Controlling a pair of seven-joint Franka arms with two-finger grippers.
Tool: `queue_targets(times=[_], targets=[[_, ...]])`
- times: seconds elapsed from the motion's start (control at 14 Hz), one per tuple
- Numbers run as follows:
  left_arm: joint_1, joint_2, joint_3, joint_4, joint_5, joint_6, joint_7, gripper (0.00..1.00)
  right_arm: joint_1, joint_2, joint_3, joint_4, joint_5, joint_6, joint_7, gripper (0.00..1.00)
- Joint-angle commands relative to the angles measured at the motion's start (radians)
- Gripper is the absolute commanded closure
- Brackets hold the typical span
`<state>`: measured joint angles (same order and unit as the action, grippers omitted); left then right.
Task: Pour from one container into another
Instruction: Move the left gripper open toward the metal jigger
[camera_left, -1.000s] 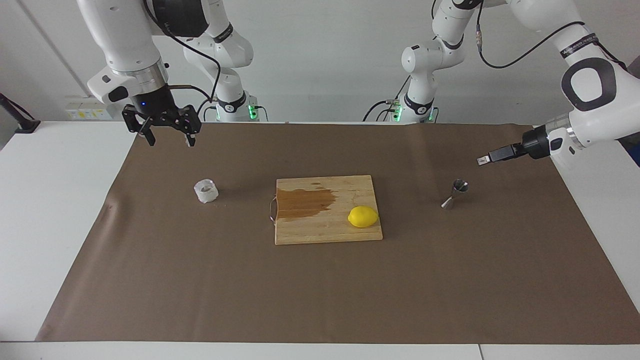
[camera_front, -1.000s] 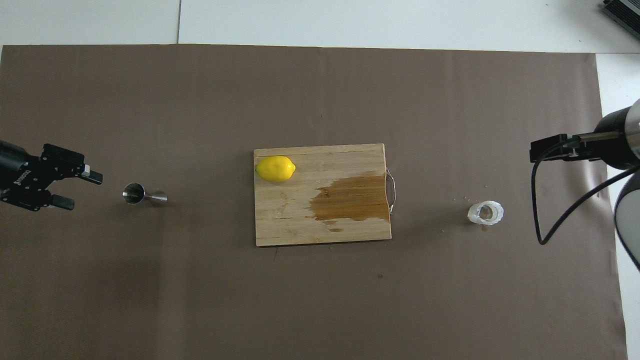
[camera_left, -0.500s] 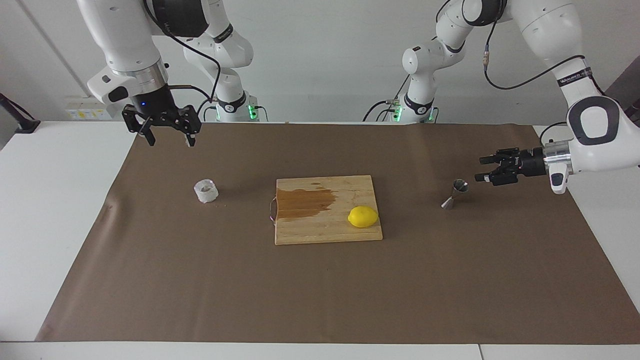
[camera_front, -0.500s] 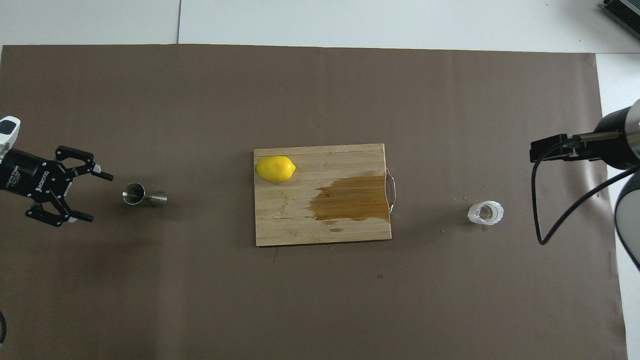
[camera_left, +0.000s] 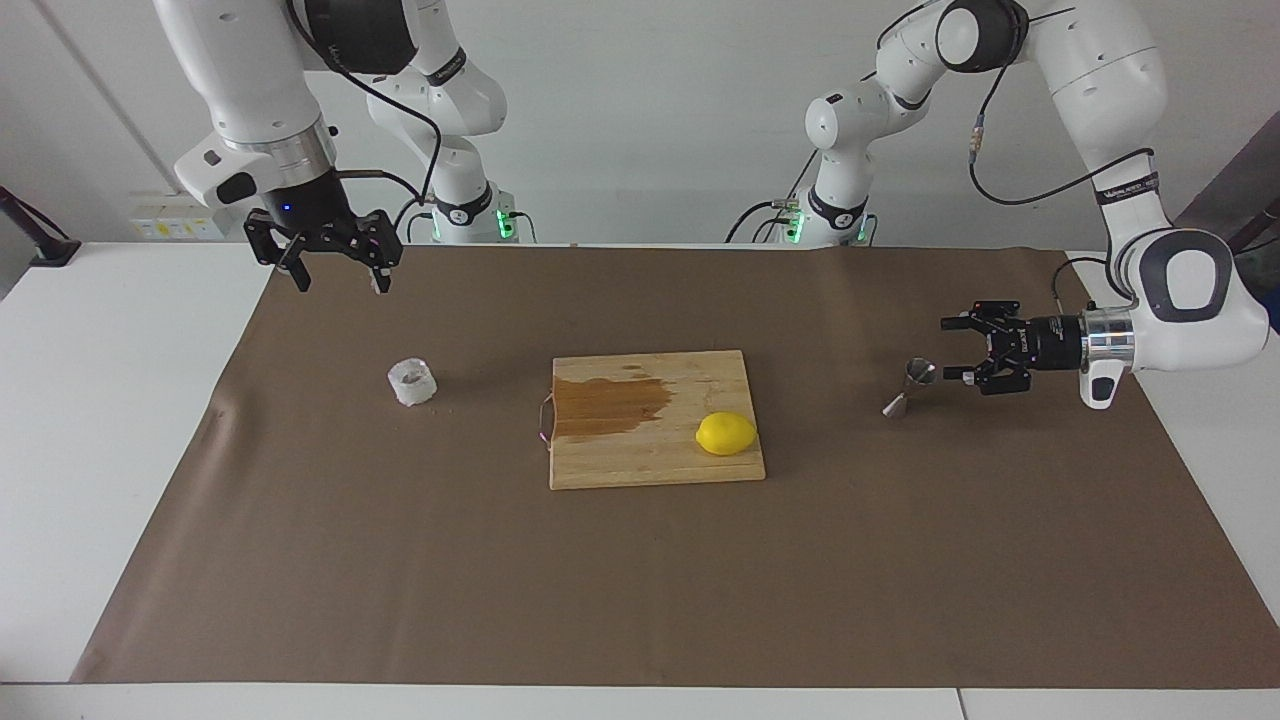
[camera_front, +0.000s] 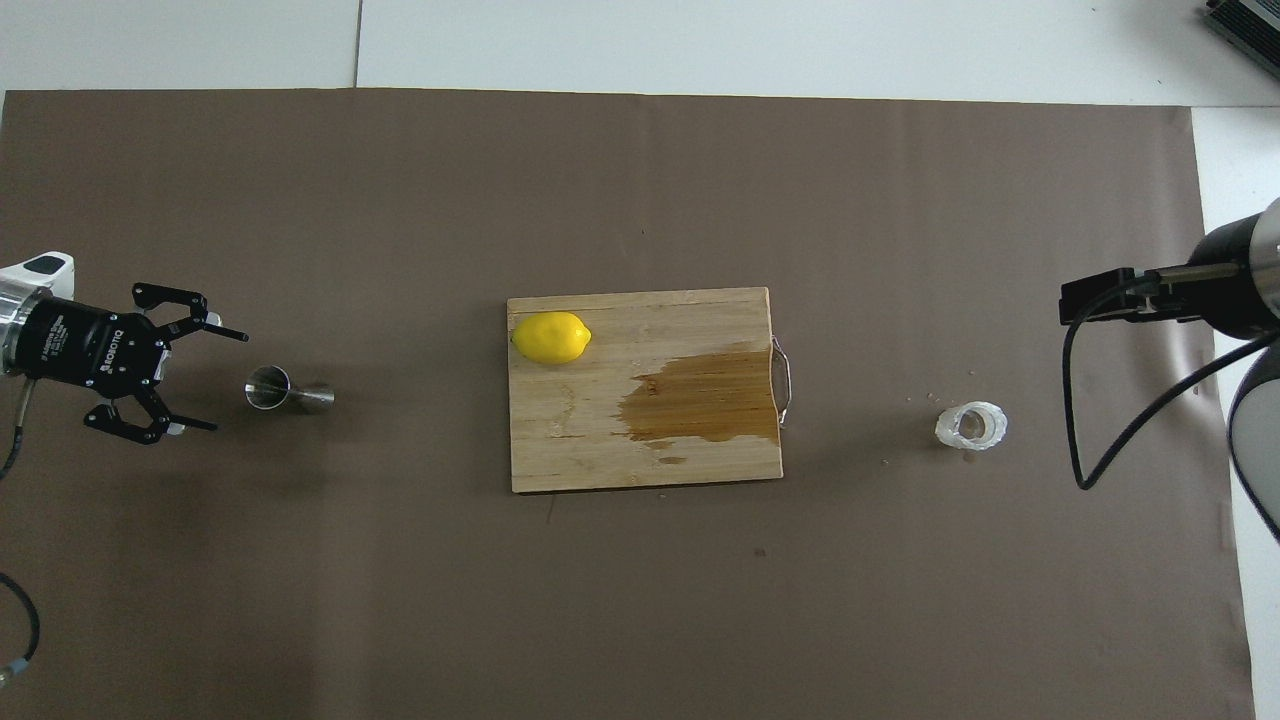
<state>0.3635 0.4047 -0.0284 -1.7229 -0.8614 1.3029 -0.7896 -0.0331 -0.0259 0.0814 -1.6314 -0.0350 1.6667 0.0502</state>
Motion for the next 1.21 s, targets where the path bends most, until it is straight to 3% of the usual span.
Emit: queue_targets(times=[0.0, 0.29, 1.14], targets=[[0.023, 0.041, -0.016, -0.003, -0.04, -0.011, -0.019, 0.0, -0.014, -0.019, 0.006, -0.019, 0.021, -0.005, -0.023, 0.0], [0.135, 0.117, -0.126, 0.023, -0.041, -0.016, 0.027, 0.0, -0.014, -0.019, 0.006, -0.019, 0.02, -0.007, -0.023, 0.0], [0.152, 0.169, -0.136, -0.006, -0.037, 0.003, 0.093, 0.0, -0.014, -0.019, 0.006, -0.019, 0.021, -0.007, -0.023, 0.0]])
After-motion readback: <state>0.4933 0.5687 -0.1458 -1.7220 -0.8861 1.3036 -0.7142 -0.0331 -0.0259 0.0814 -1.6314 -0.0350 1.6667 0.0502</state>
